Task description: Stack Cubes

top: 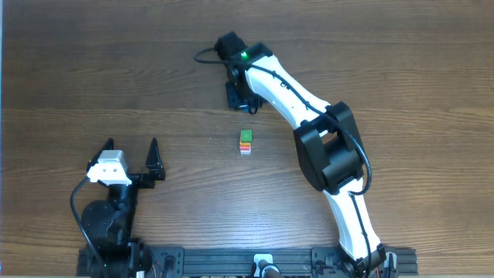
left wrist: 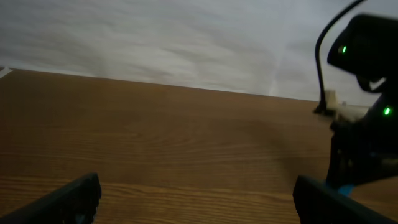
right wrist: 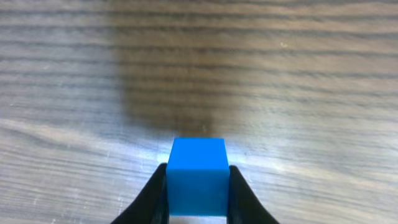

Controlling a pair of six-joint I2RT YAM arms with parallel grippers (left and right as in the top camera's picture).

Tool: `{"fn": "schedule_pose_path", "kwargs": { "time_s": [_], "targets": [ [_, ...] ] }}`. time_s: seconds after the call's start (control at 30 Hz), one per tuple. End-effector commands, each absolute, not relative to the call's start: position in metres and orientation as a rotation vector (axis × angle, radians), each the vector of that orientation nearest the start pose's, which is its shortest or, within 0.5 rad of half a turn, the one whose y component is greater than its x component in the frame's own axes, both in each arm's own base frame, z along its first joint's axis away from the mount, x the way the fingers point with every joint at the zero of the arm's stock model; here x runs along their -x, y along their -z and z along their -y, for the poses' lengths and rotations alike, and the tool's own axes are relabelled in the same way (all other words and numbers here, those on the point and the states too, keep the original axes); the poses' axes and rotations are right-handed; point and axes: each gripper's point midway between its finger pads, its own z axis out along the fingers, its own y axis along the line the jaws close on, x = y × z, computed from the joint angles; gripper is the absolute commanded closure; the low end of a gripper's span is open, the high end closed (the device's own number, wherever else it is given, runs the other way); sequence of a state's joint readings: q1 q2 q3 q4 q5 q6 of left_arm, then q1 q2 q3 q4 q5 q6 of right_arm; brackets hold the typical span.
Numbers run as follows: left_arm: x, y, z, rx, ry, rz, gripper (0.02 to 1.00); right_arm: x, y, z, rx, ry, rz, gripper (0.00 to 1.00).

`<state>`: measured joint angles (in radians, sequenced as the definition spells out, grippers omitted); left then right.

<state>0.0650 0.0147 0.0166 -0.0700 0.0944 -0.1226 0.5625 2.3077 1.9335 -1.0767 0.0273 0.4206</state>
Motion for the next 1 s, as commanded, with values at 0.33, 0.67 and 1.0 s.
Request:
{"fn": "schedule_pose_path", "kwargs": {
  "time_s": [0.33, 0.67, 1.0],
  "targets": [
    [-0.246, -0.159, 0.000, 0.067, 0.108, -1.638, 0.018, -0.400, -0.178, -0.249, 0.191, -0.069, -2.825, 0.991],
    [-0.246, -0.159, 0.000, 0.067, 0.108, -1.638, 0.018, -0.328, -0.182, -0.245, 0.096, -0.010, -2.881, 0.989],
    [-0.246, -0.159, 0.000, 0.067, 0.108, -1.638, 0.018, -0.294, -0.148, -0.256, 0.095, -0.010, -2.982, 0.989]
  ]
}}
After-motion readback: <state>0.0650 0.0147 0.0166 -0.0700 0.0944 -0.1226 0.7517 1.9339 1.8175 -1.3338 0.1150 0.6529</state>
